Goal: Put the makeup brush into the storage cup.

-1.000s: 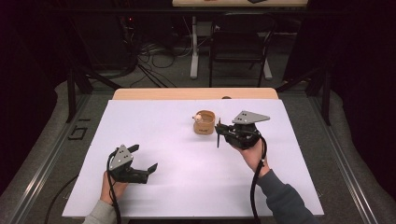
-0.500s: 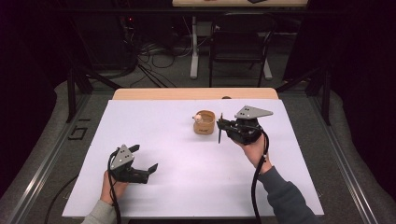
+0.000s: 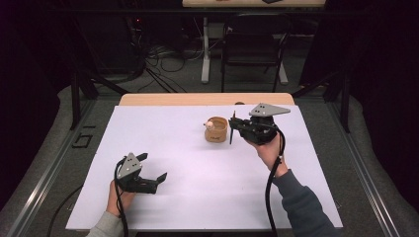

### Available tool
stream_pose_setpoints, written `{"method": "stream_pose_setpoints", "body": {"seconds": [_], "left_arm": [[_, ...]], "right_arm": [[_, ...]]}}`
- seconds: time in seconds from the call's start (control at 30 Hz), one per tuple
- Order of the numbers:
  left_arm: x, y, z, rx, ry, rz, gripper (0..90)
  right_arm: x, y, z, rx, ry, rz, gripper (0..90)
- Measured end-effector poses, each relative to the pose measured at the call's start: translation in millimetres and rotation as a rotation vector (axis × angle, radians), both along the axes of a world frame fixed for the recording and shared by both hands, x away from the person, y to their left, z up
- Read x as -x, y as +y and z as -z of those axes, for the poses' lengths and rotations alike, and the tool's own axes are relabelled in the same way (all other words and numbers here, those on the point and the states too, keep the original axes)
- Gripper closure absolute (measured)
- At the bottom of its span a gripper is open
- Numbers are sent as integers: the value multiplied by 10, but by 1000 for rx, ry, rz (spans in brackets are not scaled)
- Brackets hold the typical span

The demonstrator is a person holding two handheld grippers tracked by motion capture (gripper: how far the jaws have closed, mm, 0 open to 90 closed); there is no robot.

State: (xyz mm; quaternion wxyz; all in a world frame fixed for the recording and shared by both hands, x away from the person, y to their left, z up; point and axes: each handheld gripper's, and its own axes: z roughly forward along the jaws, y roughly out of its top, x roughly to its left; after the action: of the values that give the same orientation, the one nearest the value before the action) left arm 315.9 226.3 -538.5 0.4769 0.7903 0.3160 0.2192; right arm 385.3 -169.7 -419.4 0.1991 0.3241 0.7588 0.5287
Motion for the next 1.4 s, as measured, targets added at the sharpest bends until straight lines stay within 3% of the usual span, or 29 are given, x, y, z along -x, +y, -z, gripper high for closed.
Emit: {"method": "stream_pose_setpoints", "body": {"seconds": [0.77, 1.4], "left_arm": [[-6, -10, 9, -4, 8, 1, 0], [-14, -27, 10, -18, 3, -5, 0]], "right_arm": [[-106, 82, -181, -32, -51, -15, 834], [-269, 86, -232, -87, -103, 21, 835]]}}
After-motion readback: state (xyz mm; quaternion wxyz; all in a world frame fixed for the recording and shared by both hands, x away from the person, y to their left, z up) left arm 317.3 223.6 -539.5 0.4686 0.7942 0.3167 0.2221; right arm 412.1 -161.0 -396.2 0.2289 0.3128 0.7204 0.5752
